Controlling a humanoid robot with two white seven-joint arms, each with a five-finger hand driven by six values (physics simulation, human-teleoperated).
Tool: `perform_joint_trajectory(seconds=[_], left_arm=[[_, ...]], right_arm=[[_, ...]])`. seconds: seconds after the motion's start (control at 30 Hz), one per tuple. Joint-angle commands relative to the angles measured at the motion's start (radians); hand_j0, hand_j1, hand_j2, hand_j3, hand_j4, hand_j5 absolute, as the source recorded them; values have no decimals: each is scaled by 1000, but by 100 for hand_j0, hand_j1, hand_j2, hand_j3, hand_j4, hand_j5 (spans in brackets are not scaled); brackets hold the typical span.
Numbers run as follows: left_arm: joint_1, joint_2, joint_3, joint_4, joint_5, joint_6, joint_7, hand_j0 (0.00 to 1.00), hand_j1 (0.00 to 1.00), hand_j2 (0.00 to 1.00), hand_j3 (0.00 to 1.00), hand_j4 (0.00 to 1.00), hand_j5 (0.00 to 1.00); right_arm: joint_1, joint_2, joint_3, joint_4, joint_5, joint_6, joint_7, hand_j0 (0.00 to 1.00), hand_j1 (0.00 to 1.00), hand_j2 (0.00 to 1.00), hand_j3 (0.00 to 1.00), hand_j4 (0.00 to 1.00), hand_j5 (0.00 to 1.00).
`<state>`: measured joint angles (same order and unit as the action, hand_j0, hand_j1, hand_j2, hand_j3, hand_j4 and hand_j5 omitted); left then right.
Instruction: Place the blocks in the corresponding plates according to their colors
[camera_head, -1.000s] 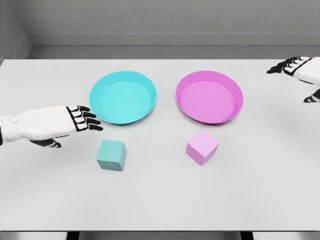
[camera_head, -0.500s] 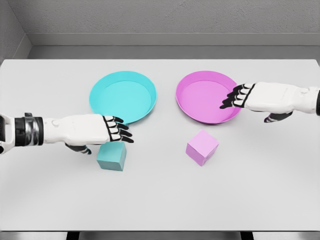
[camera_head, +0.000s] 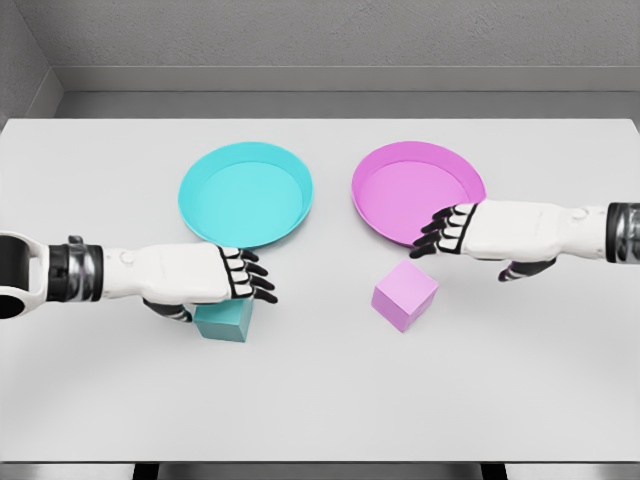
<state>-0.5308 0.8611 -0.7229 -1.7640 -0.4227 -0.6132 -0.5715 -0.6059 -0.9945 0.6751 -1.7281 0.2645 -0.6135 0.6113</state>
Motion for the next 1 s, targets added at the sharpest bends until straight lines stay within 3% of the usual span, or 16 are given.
perform_joint_trajectory(seconds=[0.0, 0.27, 0.4, 0.57, 0.97], left_arm=[[0, -4, -9, 0, 5, 2, -4, 100, 100, 100, 100, 100, 100], [0, -4, -23, 0, 5, 2, -5, 99, 99, 99, 99, 99, 99], [0, -4, -23, 0, 5, 2, -5, 90, 90, 90, 90, 90, 90], [0, -4, -36, 0, 5, 2, -5, 86, 86, 86, 86, 86, 86], [-17, -4, -36, 0, 5, 2, -10, 45, 45, 45, 45, 45, 45]], right_arm=[[0, -1, 1, -10, -7, 3, 0, 100, 100, 100, 100, 100, 100], [-2, 13, 0, -30, -8, 3, 0, 100, 100, 100, 100, 100, 100], [-2, 27, 20, -30, -7, 3, 0, 100, 100, 100, 100, 100, 100], [-8, 54, 35, -30, -7, 3, 0, 100, 100, 100, 100, 100, 100], [-5, 57, 35, -28, -8, 3, 0, 100, 100, 100, 100, 100, 100]])
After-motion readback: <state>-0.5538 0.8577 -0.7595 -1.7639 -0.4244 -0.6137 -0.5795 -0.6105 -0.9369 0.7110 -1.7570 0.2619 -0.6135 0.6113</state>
